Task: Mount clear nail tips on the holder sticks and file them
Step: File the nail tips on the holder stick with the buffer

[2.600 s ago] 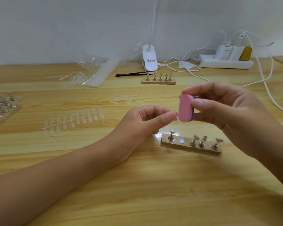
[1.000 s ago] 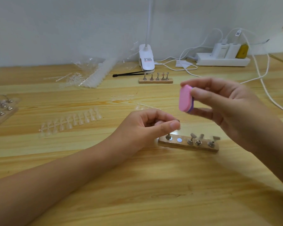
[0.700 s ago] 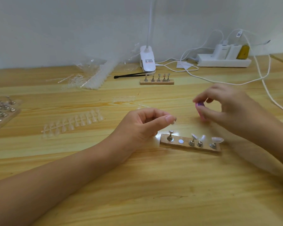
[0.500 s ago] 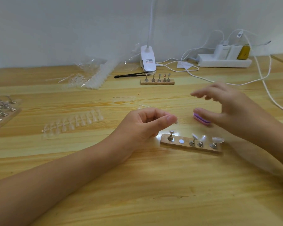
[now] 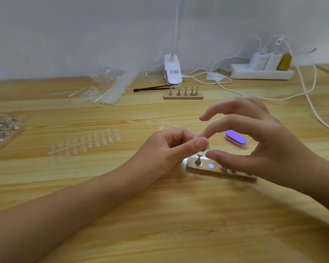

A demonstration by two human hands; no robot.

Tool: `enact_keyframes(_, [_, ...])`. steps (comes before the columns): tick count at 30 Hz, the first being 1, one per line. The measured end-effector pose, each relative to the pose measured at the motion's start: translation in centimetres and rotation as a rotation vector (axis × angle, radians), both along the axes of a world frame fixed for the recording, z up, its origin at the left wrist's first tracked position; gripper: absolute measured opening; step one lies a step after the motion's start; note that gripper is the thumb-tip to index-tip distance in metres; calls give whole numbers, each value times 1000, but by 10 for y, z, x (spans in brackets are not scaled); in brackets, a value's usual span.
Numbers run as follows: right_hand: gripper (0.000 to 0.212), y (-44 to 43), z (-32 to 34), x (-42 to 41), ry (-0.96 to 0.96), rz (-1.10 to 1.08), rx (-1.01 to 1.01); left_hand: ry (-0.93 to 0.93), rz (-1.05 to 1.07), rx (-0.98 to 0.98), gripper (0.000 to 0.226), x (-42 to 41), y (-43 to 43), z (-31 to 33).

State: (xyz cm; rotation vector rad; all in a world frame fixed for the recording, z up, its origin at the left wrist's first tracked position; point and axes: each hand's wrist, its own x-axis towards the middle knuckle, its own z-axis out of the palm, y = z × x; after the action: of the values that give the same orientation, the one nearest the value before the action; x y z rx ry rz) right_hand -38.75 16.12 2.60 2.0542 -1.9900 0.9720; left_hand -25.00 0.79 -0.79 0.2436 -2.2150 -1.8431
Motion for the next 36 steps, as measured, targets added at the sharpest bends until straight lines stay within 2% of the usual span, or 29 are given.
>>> enact_keyframes(3, [22,0,1,0,10,-11,11,-2,19,-13,31,0,1,-1])
enact_keyframes(6, [21,2,4,-7,-18,-39,47,13,70,35,47,-1,1,-2])
enact_keyframes(9, [17,3,6,-18,-138,-82,185,16,103,125,57,-4,0,-4])
enact_keyframes(12, [23,4,-1,-27,-173,-91,327,12,94,152,59,-6,-2,-6])
enact_keyframes(15, [26,2,-7,-26,-178,-70,382,20,87,167,56,-6,-3,-6])
enact_keyframes(30, [28,1,-7,-23,-171,-34,384,28,73,195,40,-8,-4,-8])
enact_keyframes(36, [44,8,-5,-32,-24,-32,494,25,70,177,40,-7,-4,-8])
